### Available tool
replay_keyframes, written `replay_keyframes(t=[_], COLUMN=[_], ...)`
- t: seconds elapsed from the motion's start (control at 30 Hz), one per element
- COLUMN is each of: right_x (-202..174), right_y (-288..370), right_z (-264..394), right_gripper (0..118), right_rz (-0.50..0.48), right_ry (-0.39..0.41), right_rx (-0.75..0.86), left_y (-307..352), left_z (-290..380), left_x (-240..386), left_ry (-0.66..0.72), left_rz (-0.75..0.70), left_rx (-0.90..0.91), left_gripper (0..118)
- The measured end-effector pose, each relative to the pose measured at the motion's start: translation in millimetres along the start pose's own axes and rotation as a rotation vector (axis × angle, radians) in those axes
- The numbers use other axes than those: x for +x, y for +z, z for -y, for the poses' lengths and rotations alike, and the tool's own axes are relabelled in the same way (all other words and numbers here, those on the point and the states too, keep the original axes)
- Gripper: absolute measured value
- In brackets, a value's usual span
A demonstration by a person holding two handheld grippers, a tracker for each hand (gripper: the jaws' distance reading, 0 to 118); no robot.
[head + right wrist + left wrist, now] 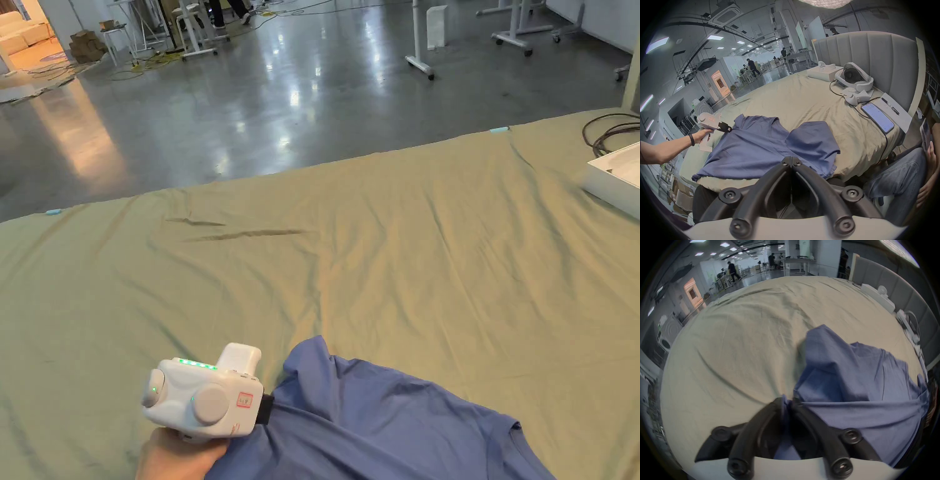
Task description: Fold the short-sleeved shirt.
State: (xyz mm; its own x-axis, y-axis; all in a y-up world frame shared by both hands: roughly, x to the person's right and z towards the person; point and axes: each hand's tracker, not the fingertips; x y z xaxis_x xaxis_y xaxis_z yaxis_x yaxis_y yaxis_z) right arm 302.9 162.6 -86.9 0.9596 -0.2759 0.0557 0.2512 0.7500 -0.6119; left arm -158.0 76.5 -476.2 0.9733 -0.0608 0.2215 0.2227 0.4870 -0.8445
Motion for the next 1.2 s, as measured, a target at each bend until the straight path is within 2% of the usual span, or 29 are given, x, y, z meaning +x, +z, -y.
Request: replay_keyframes(t=[0.07,0.13,0.23,0.27,0.3,0.33,0.37,0.4,0.47,0.57,0.63,0.7,0.73,0.77,0.8,0.83,0.87,0.93,1.0,1.03,1.1,1.2], right_x=[0.9,4.3,13.9,20.0,27.0,38.7,48.5,56.9,70.7,79.4,81.6,78.7,74.5,68.1,62.5,57.9,54.3,50.0,48.9,47.6,43.3,35.5], right_y=[-1.4,-4.9,-13.8,-19.2,-25.3,-34.7,-46.7,-59.0,-79.9,-108.1,-125.8,-135.4,-139.0,-141.4,-142.4,-143.4,-144.1,-144.5,-138.1,-132.8,-120.3,-99.3], right_z=[-0.5,-3.4,-12.9,-16.3,-19.6,-18.8,-19.9,-20.3,-18.7,-17.3,-14.4,-11.5,-11.8,-12.4,-13.7,-14.6,-15.7,-17.7,-20.1,-22.5,-27.4,-37.9], right_gripper=[0,0,0,15,35,60,91,99,95,96,93,73,68,66,59,47,47,37,18,3,3,3], right_rz=[-0.002,0.012,0.101,0.123,0.131,0.131,0.123,0.114,0.130,0.170,0.193,0.160,0.135,0.156,0.183,0.165,0.173,0.197,0.192,0.170,0.133,0.090], right_ry=[0.000,0.010,0.029,0.009,-0.024,-0.067,-0.115,-0.150,-0.186,-0.179,-0.172,-0.139,-0.111,-0.072,-0.017,0.029,0.058,0.070,0.084,0.072,0.049,0.072], right_rx=[0.000,0.000,0.006,0.008,-0.007,-0.026,-0.059,-0.103,-0.127,-0.174,-0.269,-0.298,-0.309,-0.323,-0.324,-0.329,-0.324,-0.322,-0.302,-0.279,-0.224,-0.128], left_y=[-2.6,-10.8,-26.2,-27.3,-28.4,-28.9,-18.6,-18.4,-15.9,-14.2,-15.5,-14.3,-13.7,-17.3,-17.3,-17.1,-16.7,-16.4,-9.2,-3.8,18.7,73.1], left_z=[5.4,3.0,-5.9,-10.1,-12.5,-13.9,-13.2,-14.9,-16.7,-16.8,-17.9,-16.3,-16.0,-17.8,-17.6,-17.1,-16.9,-15.6,-11.5,-8.3,0.2,20.4], left_x=[9.5,11.5,8.9,8.5,8.3,7.9,16.2,16.7,14.8,12.6,10.9,15.8,19.4,19.4,21.5,23.5,24.8,23.7,25.4,26.1,27.6,21.4], left_ry=[-0.062,-0.030,-0.030,-0.020,-0.019,-0.030,-0.039,-0.041,-0.022,0.002,0.009,0.002,-0.024,-0.044,-0.054,-0.059,-0.063,-0.065,-0.087,-0.105,-0.119,-0.096], left_rz=[-0.041,-0.041,-0.057,-0.060,-0.060,-0.058,-0.056,-0.053,-0.057,-0.039,-0.031,-0.029,-0.039,-0.049,-0.056,-0.058,-0.063,-0.069,-0.074,-0.079,-0.081,-0.014], left_rx=[-0.015,-0.021,-0.081,-0.100,-0.114,-0.123,-0.133,-0.140,-0.148,-0.160,-0.163,-0.170,-0.170,-0.172,-0.172,-0.174,-0.173,-0.163,-0.139,-0.121,-0.053,0.084], left_gripper=[7,7,7,7,7,7,7,7,6,6,6,6,6,6,6,6,6,6,6,6,6,6])
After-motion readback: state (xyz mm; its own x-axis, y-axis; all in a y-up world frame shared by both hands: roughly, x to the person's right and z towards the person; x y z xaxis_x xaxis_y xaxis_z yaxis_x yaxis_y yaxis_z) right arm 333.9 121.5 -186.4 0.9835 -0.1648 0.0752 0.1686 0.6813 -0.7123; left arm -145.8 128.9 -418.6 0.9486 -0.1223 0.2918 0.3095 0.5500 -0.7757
